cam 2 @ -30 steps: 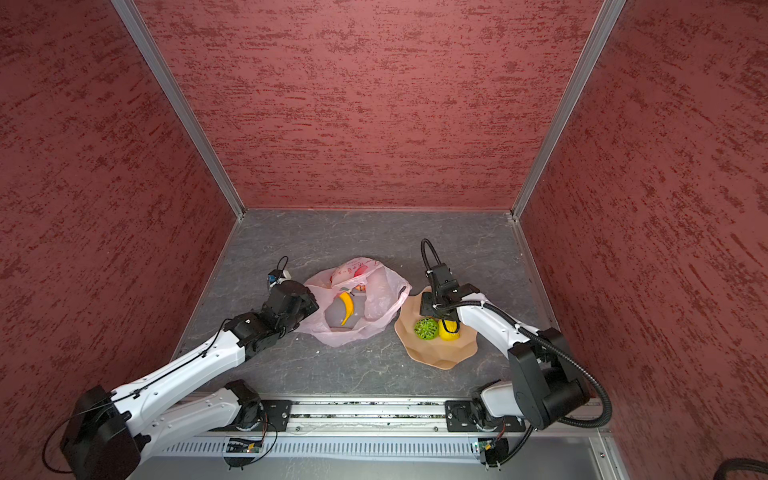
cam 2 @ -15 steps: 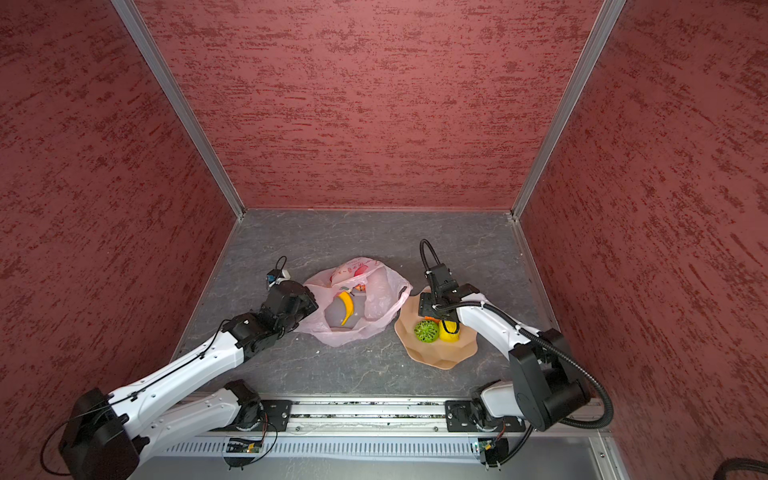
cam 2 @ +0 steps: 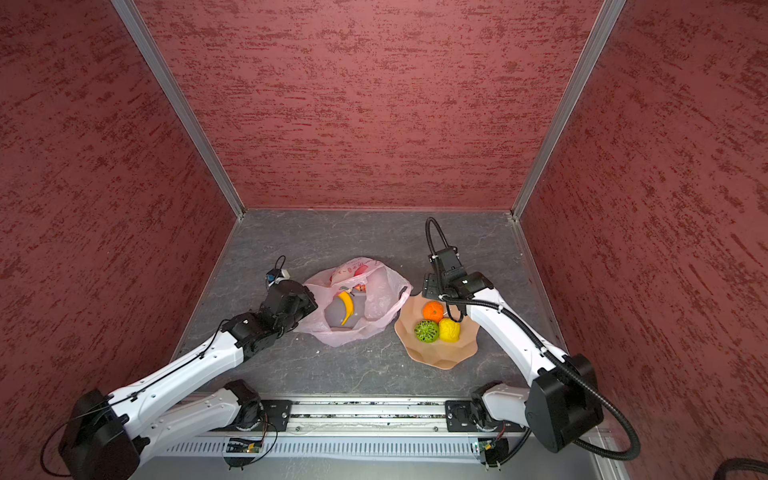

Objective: Take the fake fruits out of the plastic bag
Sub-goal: 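Open the right gripper to release the orange into the bowl, then reach the right gripper into the bag toward the yellow pepper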

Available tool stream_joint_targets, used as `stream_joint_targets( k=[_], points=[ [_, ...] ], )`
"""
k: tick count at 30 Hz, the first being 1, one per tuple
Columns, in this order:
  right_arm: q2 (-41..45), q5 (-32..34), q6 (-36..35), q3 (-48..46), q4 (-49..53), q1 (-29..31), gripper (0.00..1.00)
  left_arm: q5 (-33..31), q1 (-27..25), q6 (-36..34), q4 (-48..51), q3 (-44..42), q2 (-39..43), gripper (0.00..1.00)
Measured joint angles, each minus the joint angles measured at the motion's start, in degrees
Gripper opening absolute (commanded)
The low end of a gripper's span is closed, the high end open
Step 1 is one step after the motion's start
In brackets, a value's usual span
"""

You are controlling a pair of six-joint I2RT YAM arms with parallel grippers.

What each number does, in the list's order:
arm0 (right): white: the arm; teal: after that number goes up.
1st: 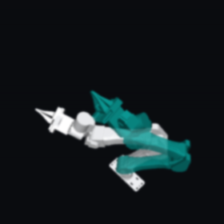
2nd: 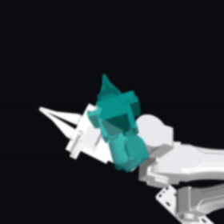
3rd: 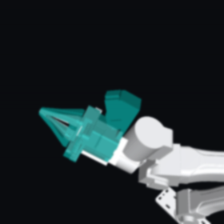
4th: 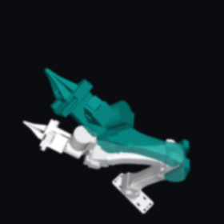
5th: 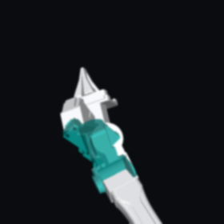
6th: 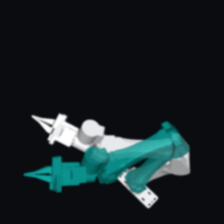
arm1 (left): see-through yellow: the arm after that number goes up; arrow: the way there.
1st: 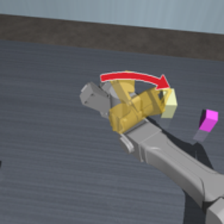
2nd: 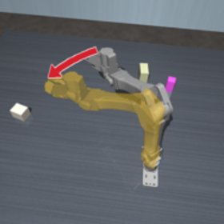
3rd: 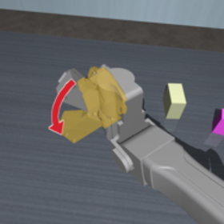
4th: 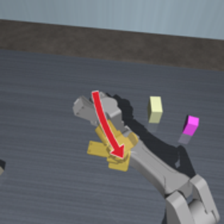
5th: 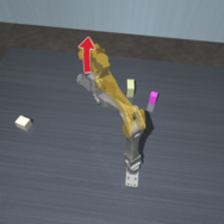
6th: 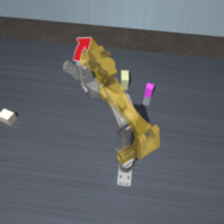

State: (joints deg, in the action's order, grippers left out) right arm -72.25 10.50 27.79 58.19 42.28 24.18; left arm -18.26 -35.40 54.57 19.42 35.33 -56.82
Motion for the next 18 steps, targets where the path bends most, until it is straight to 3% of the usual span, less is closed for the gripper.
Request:
stream_joint_targets(
  k=[9, 18],
  points=[
    [0.83, 2.16, -3.98, 13.53, 4.02, 1.22, 0.54, 0.26, 0.74, -1.11, 0.04, 0.15, 0.15, 0.0],
    [-7.41, 4.55, -7.89, 29.83, 3.19, 14.23, 0.5, 0.22, 1.07, -1.49, 0.15, 1.77, 0.13, 0.0]
  ],
)
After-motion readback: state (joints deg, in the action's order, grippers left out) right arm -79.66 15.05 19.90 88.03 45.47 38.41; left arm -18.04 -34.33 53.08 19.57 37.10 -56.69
